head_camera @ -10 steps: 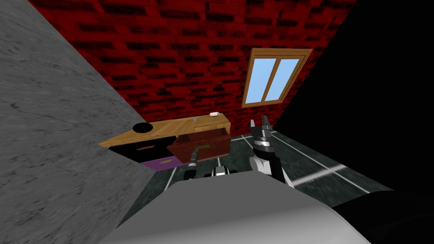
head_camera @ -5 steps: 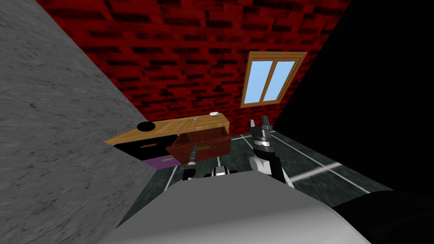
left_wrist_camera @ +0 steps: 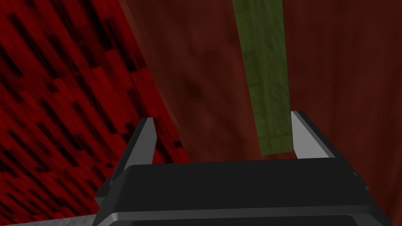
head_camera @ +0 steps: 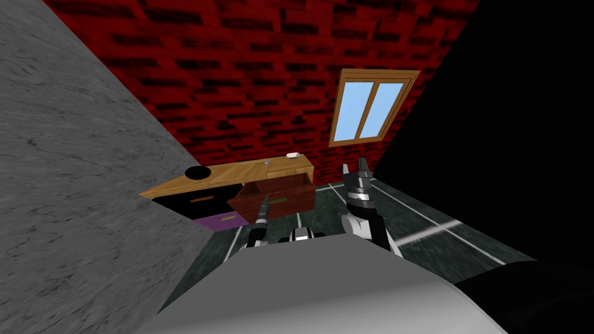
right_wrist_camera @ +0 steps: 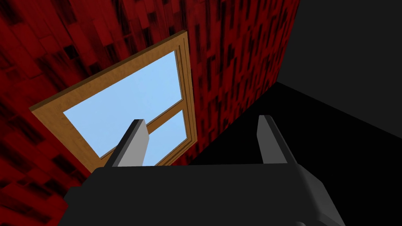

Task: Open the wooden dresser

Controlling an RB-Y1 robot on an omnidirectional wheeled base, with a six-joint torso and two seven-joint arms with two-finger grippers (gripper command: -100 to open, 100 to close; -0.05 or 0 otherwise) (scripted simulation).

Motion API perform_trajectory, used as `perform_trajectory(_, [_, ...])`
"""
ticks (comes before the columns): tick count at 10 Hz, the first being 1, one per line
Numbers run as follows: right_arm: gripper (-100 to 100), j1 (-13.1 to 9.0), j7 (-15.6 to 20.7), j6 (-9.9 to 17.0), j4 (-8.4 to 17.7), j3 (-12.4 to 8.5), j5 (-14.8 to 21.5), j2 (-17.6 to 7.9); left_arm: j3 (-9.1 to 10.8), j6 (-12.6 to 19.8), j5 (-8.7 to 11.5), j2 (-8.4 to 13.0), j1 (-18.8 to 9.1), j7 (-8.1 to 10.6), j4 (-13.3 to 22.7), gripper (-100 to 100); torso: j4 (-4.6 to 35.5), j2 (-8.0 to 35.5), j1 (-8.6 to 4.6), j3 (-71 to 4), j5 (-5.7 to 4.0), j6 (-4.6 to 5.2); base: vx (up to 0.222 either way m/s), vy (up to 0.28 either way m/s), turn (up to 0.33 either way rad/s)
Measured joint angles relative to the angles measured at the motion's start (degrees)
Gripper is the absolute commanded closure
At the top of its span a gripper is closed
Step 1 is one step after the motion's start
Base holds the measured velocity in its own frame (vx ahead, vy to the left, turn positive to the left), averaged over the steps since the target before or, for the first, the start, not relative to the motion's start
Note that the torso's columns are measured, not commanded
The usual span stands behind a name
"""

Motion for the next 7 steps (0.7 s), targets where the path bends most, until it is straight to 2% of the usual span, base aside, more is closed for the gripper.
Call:
perform_trajectory(1, [0,0.0,0.0,0.0,0.0,0.0,0.0,0.0,-0.12,1.5,0.04,0.23,0.36,0.2,-1.42,-100,0.13,0.13,-0.06,0.06,-0.09,-0.04,0.0,0.0,0.0])
perform_trajectory(2, [0,0.0,0.0,0.0,0.0,0.0,0.0,0.0,-0.14,1.88,0.05,0.26,0.43,0.26,-1.51,0,0.04,0.11,-0.04,0.08,-0.03,-0.02,0.0,0.0,0.0])
perform_trajectory(7, [0,0.0,0.0,0.0,0.0,0.0,0.0,0.0,-0.16,2.13,0.06,0.26,0.63,0.28,-1.18,0,-0.17,-0.16,0.07,-0.07,0.11,0.02,0.0,0.0,0.0])
